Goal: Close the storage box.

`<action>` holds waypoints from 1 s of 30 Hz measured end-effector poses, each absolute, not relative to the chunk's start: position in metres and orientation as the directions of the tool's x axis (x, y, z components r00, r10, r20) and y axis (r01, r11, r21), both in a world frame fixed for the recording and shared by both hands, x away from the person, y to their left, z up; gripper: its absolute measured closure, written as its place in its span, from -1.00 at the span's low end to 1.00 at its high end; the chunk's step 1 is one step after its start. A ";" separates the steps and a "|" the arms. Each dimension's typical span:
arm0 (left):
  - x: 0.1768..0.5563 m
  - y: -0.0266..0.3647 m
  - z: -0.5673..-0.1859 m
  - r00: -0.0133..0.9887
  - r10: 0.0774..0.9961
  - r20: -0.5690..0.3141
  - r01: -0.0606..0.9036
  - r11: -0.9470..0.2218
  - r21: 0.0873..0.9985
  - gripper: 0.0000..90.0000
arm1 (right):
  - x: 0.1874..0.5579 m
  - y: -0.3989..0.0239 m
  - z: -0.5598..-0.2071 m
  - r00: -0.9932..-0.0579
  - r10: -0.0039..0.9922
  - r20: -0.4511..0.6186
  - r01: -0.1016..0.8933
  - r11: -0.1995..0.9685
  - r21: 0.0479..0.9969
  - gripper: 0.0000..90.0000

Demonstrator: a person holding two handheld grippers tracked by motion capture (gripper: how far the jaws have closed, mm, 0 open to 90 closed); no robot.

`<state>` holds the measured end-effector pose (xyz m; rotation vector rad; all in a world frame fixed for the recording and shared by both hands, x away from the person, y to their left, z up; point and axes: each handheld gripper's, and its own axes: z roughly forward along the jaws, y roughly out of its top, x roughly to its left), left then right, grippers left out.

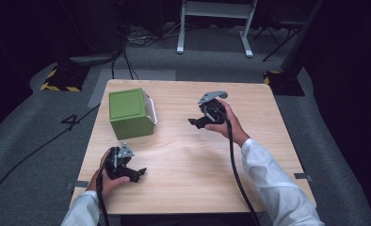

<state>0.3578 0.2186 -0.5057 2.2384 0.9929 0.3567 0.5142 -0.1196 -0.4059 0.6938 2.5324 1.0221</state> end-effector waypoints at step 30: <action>0.358 0.218 -0.506 0.674 0.739 -0.018 0.562 -0.496 0.662 -1.00 | 0.434 -0.234 -0.438 -0.807 0.546 -0.224 0.306 0.711 0.633 -0.56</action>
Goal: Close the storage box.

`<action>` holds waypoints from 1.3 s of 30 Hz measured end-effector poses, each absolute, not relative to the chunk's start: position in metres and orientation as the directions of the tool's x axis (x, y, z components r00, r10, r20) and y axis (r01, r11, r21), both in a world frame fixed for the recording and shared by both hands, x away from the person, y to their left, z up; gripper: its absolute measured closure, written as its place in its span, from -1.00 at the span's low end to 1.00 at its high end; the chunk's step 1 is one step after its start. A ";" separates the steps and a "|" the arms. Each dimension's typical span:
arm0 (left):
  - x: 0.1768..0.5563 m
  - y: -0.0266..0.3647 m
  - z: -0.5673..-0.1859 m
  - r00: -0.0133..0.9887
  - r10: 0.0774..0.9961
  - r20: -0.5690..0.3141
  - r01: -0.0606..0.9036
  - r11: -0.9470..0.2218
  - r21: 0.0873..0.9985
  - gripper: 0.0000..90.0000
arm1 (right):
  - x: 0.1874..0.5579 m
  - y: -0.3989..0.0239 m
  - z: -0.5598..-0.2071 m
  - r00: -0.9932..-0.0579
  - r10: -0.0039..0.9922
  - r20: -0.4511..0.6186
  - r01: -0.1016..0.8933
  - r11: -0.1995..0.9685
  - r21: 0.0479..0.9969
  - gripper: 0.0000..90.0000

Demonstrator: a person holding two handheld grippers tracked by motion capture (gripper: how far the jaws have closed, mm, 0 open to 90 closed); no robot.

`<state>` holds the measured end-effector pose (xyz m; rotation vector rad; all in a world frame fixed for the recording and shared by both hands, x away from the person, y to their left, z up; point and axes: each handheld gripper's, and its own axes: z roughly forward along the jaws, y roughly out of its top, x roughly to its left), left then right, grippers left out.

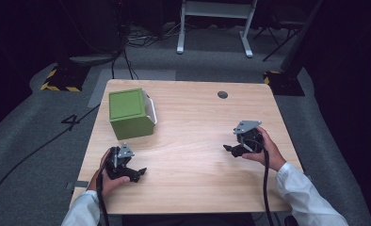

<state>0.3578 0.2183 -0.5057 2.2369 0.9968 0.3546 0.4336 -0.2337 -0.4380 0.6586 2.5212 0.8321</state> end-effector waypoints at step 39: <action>0.359 0.217 -0.506 0.674 0.739 -0.016 0.561 -0.498 0.661 -1.00 | 0.373 -0.367 -0.504 -0.656 0.755 -0.008 0.503 0.445 0.741 -0.60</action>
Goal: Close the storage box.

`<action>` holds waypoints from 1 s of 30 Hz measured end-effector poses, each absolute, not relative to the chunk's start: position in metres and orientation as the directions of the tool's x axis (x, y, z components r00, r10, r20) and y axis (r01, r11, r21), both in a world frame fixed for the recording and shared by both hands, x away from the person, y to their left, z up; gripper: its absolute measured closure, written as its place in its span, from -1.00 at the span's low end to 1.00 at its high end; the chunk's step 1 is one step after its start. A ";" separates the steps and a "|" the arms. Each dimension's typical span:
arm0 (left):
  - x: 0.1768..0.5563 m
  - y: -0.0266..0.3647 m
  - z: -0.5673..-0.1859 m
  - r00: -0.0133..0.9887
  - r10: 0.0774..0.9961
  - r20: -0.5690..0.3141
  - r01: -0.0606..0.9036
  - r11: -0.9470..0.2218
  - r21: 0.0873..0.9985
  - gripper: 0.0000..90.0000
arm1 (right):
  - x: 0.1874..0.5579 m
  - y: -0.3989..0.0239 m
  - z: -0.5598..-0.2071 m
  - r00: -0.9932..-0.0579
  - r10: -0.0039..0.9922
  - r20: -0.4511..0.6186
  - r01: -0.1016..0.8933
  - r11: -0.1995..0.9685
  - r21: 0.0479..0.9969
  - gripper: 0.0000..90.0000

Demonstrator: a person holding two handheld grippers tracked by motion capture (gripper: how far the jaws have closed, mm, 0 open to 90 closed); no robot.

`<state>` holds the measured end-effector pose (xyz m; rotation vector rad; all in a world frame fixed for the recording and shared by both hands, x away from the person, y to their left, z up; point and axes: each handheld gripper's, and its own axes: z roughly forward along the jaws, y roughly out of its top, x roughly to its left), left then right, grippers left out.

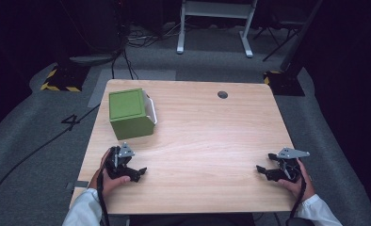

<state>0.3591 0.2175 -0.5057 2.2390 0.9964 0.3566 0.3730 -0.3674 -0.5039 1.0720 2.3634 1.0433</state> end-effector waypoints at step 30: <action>0.359 0.217 -0.506 0.675 0.738 -0.019 0.561 -0.496 0.663 -1.00 | 0.373 -0.367 -0.504 -0.654 0.756 -0.007 0.503 0.443 0.742 -0.60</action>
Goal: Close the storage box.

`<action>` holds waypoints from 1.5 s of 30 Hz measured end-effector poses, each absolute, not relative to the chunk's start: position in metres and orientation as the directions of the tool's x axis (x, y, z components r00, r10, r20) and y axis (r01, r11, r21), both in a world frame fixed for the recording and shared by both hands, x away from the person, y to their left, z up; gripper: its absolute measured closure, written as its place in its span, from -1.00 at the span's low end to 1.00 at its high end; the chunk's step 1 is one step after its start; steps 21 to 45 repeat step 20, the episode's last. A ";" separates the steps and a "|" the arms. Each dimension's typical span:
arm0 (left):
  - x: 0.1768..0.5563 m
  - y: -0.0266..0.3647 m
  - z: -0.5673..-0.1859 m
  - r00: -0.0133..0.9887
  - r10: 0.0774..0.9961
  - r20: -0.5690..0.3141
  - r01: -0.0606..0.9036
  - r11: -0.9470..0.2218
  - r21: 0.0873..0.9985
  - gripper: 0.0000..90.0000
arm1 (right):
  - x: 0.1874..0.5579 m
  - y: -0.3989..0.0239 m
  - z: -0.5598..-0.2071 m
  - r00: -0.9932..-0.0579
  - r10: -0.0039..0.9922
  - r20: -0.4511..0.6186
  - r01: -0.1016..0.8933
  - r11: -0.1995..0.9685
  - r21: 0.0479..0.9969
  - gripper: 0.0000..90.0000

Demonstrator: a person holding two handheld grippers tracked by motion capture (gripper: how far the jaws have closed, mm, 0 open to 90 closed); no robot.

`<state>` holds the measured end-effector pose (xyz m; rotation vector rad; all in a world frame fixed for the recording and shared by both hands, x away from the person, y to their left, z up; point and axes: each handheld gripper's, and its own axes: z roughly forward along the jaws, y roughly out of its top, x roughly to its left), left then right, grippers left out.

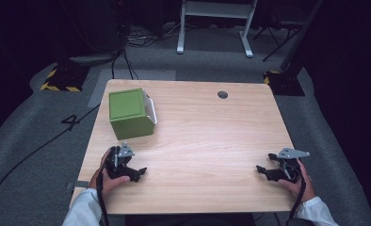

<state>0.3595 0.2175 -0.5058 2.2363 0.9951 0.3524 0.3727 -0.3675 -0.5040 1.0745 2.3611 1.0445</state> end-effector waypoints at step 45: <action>0.361 0.217 -0.506 0.676 0.736 -0.019 0.559 -0.497 0.664 -1.00 | 0.373 -0.368 -0.504 -0.656 0.754 -0.004 0.503 0.442 0.742 -0.59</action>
